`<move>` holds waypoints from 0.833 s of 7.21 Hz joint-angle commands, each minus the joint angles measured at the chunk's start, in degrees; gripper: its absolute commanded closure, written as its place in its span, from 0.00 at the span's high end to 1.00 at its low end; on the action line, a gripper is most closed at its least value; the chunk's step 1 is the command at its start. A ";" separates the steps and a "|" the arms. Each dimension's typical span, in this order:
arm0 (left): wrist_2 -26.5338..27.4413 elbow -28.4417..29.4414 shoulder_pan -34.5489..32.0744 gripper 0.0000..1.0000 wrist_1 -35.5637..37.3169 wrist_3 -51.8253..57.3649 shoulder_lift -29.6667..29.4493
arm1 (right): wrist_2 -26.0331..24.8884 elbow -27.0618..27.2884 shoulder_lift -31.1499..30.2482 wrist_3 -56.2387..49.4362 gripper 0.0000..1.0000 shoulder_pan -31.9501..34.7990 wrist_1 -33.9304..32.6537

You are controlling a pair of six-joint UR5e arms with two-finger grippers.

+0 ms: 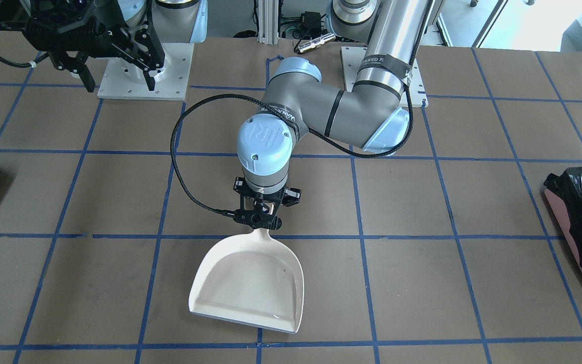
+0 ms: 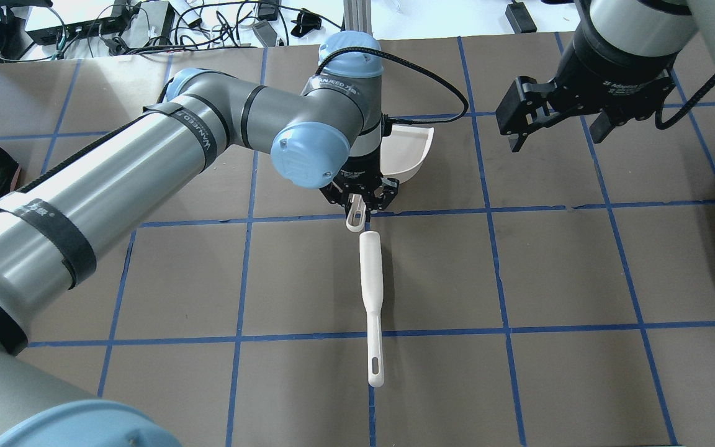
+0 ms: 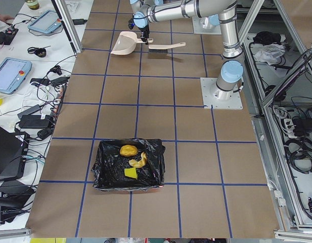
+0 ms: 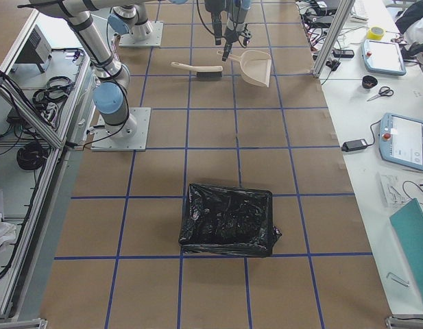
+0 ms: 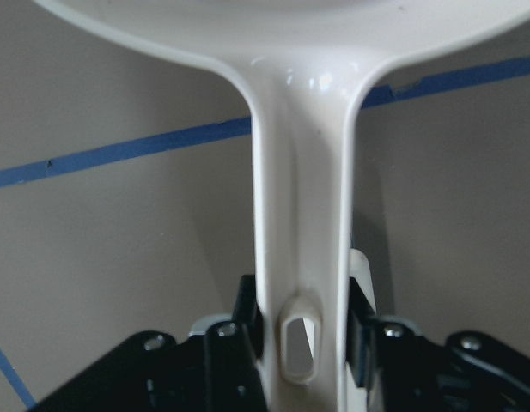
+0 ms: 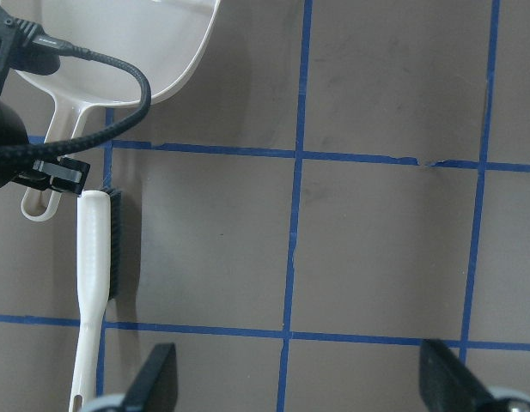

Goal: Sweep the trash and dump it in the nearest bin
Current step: 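Lower the dustpan onto the table beyond the brush and open the left gripper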

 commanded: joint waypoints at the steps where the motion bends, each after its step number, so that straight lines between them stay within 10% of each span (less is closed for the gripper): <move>1: -0.34 0.21 0.05 0.00 1.90 -0.10 -1.87 | 0.09 -0.01 -0.01 -0.01 1.00 0.06 0.00; 6: -0.34 0.21 0.05 0.00 1.91 -0.63 -2.58 | 0.97 0.08 0.26 -0.01 1.00 0.15 -0.52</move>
